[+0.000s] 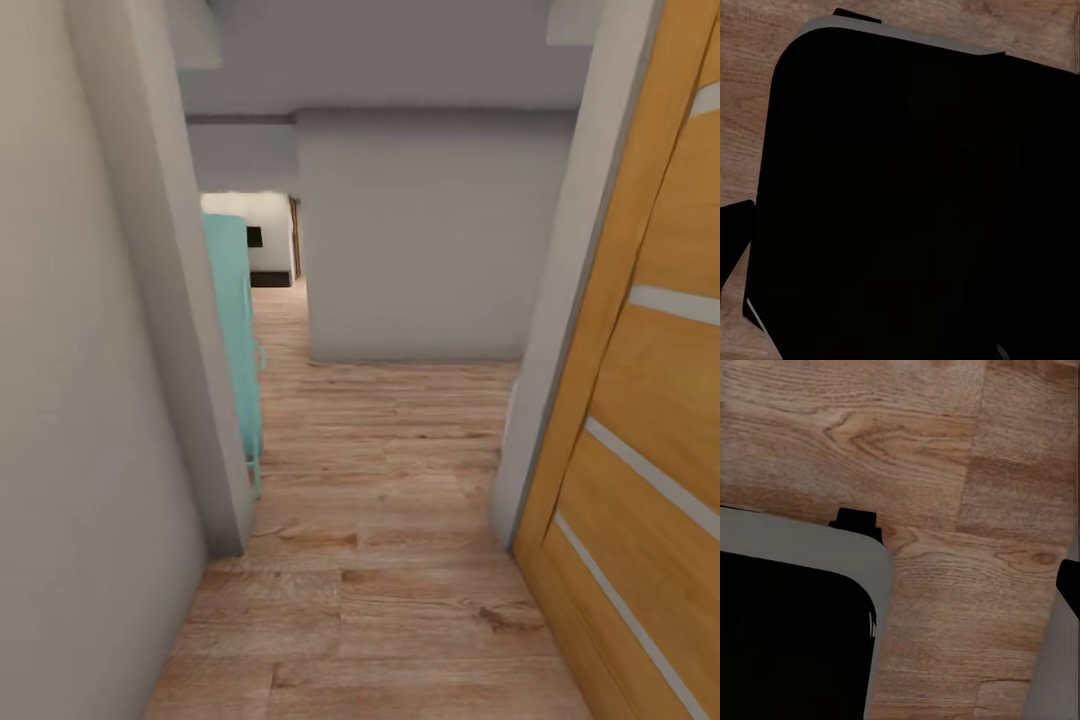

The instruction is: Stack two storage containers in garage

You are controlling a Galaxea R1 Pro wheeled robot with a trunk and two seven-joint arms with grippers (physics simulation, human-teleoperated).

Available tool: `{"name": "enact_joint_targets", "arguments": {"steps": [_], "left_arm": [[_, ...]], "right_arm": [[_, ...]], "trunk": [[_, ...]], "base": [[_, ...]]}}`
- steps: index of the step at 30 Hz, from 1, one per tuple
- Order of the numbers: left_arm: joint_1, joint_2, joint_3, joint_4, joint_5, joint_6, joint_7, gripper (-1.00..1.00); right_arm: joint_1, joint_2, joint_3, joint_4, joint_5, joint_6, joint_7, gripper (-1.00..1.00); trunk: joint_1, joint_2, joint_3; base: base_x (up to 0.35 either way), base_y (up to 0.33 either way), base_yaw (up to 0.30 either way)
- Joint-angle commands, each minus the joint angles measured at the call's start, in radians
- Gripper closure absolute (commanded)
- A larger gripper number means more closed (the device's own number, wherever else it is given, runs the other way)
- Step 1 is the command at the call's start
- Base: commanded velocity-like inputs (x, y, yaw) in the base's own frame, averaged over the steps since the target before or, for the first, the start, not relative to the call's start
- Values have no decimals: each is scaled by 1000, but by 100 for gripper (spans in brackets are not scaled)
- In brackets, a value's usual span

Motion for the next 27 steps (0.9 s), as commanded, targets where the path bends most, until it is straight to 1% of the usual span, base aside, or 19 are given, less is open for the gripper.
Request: {"name": "enact_joint_targets", "arguments": {"steps": [1,7,9,12,14,16,18,21,27], "left_arm": [[0,0,0,0,5,-3,0,-100],[0,5,-4,-4,1,-10,1,-100],[0,13,-5,-27,2,-6,2,-100],[0,19,-6,-50,4,1,3,-100],[0,22,-6,-60,5,5,3,-100],[0,22,-5,-59,7,7,3,-100],[0,22,-4,-56,8,7,3,-100],[0,22,-3,-53,9,6,3,-100],[0,22,-3,-52,11,4,3,-100]], "right_arm": [[-1,0,7,3,-3,-6,-2,-100],[-1,1,7,5,-4,-6,-1,-100],[1,2,7,6,-5,-6,-2,-100],[14,3,6,6,-6,-7,-2,-100],[27,4,5,6,-23,-20,1,-100],[35,3,4,6,-58,-33,5,-100],[38,3,4,5,-81,-38,7,-100],[40,2,4,5,-95,-41,7,-100],[40,1,5,5,-98,-41,7,-100]], "trunk": [[1,0,-1],[1,0,-1],[1,0,-1],[1,0,-1],[1,0,-1],[1,0,-1],[1,0,-1],[1,0,-1],[1,0,-1]], "base": [[326,0,1],[325,0,0],[325,0,0],[325,0,0],[325,0,0],[326,0,0],[326,0,0],[326,0,0],[326,0,0]]}}
